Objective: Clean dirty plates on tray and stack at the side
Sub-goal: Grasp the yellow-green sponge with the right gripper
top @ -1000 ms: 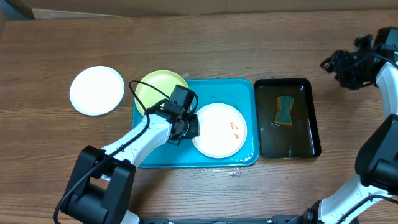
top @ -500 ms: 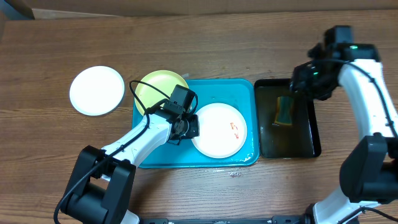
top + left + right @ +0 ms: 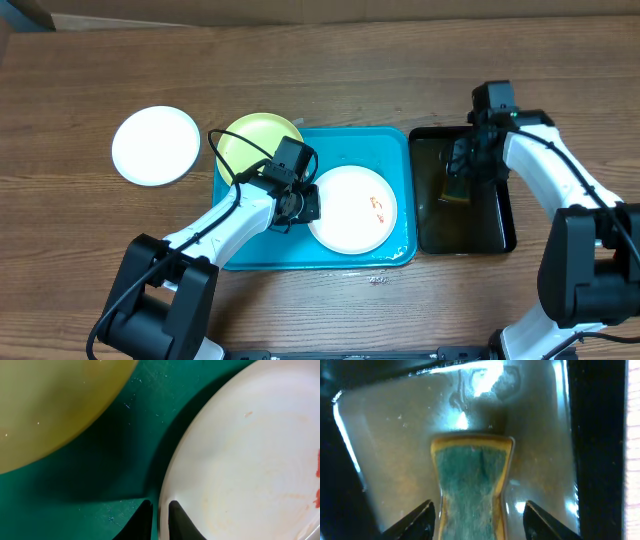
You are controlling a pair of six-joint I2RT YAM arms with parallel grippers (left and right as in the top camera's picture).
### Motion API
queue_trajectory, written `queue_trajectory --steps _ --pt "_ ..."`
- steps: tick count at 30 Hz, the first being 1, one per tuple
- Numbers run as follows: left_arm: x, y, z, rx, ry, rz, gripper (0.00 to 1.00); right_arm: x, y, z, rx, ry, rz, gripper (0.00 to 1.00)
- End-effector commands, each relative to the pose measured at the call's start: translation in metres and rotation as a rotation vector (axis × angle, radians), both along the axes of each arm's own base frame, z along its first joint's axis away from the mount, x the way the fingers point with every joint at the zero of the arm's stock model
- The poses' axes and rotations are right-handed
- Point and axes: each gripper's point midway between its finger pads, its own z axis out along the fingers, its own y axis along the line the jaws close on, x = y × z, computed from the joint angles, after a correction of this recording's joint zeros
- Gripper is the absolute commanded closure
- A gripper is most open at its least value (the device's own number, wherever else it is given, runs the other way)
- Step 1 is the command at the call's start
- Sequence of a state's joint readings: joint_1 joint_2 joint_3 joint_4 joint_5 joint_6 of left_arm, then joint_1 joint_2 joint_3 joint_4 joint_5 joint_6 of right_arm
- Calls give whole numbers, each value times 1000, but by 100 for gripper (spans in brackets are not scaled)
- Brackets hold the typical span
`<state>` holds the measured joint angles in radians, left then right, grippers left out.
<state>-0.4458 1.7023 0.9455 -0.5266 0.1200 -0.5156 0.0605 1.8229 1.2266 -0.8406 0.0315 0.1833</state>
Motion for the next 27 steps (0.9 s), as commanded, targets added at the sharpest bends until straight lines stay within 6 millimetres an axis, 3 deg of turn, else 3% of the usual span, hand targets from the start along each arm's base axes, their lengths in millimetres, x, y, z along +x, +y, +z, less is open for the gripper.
queue_trajectory --steps 1,9,10,12,13,14,15,17,18,24,27 --pt "3 -6 2 -5 -9 -30 85 -3 2 -11 14 -24 0 44" --pt "3 -5 2 -5 -9 -30 85 -6 6 -33 34 -64 14 44" --pt "3 -5 2 -5 -9 -30 85 -6 6 -35 34 -69 15 48" --pt "4 -5 2 -4 -10 -30 85 -6 6 -39 36 -79 15 78" --pt "4 -5 2 -5 -10 -29 85 -7 6 -41 36 -82 18 88" --pt "4 -6 2 -5 -10 -29 85 -7 6 -42 36 -83 18 91" --pt "4 -6 2 -5 -10 -29 85 -7 6 -42 36 -82 18 87" --pt "4 -6 2 -5 -10 -30 85 -7 6 -41 36 -83 18 42" --pt "4 -6 2 -5 -10 -30 85 -7 6 -41 36 -82 18 38" --pt "4 -6 2 -5 -9 -30 84 -19 12 -31 68 3 23 36" --pt "4 -6 2 -6 -10 -30 84 -32 12 -30 72 63 22 44"
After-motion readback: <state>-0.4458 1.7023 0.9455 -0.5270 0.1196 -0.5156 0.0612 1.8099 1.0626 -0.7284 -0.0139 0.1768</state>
